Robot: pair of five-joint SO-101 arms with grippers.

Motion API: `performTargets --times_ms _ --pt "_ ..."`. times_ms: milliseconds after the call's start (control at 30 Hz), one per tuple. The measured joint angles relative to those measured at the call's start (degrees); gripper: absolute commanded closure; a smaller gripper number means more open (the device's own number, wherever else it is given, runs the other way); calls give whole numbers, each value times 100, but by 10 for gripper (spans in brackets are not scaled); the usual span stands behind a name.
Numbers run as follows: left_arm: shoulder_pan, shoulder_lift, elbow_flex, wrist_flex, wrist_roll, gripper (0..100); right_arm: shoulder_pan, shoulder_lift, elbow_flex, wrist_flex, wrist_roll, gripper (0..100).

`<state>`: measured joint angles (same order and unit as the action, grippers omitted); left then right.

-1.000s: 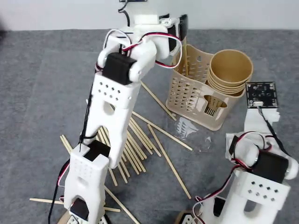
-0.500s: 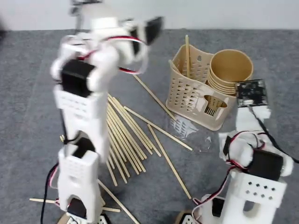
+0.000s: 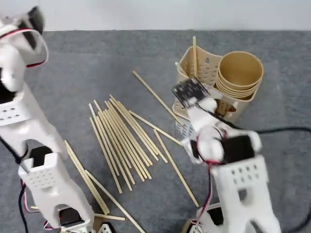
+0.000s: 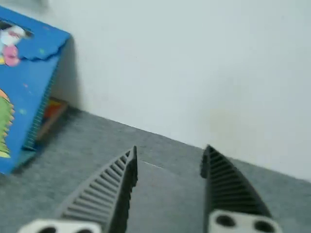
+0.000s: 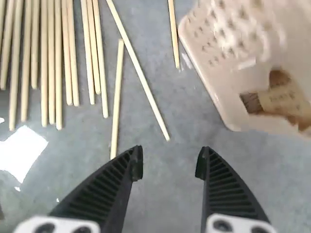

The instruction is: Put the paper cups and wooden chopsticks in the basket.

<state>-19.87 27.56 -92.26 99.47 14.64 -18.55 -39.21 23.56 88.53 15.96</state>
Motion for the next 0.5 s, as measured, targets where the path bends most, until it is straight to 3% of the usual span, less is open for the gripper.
performTargets --times_ms 133,500 --pt "-167 0 0 0 -809 900 -334 1125 -695 -193 -193 801" --pt "-774 -97 642 0 -1196 899 -1116 3947 -2004 -958 -193 801"
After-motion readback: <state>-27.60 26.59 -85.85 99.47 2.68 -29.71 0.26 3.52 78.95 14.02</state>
